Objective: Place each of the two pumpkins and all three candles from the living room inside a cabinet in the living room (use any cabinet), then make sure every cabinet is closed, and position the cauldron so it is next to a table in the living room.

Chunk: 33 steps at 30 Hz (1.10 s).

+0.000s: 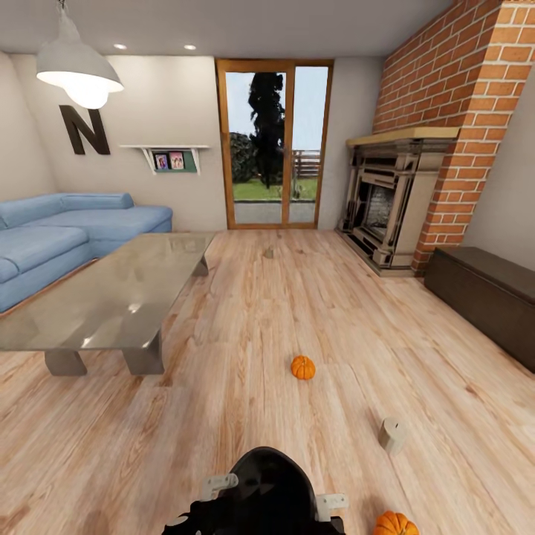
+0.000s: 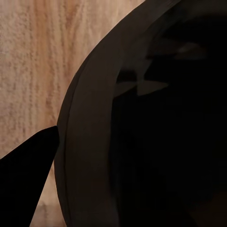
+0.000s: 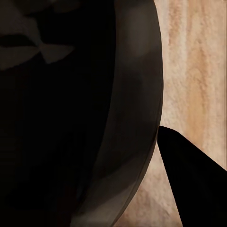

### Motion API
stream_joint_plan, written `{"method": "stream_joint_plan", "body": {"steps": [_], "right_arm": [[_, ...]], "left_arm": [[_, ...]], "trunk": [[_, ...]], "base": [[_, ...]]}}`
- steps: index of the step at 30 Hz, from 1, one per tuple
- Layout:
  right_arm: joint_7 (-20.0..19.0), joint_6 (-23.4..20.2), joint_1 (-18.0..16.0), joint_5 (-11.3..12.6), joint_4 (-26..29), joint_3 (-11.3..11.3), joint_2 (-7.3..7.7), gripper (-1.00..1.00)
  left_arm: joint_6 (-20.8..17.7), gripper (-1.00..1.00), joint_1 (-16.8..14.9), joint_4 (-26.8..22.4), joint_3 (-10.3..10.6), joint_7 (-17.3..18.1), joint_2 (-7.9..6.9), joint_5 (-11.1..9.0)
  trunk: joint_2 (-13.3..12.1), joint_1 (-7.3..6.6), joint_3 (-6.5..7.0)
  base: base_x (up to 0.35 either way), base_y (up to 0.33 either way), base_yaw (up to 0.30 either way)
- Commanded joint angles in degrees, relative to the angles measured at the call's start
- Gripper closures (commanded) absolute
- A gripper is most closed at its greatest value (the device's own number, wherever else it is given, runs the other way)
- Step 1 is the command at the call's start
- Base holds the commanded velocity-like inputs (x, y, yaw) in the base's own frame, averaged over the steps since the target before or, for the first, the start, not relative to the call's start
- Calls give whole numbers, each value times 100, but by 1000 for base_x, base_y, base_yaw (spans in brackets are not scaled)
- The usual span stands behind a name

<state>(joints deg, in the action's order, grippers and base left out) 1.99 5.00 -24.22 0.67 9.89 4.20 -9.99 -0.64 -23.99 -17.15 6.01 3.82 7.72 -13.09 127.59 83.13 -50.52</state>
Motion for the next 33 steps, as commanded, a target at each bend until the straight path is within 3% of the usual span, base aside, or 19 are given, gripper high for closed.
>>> {"method": "stream_joint_plan", "body": {"steps": [1,33], "right_arm": [[-32,145,-9,13,40,73,-1,100],[-38,150,-11,15,49,73,-1,100]], "left_arm": [[-6,100,0,10,6,-22,-7,-18],[-6,100,1,10,6,-22,-7,-18]], "trunk": [[-39,-24,14],[-1323,-727,588]], "base": [[0,0,0],[0,0,0]]}}
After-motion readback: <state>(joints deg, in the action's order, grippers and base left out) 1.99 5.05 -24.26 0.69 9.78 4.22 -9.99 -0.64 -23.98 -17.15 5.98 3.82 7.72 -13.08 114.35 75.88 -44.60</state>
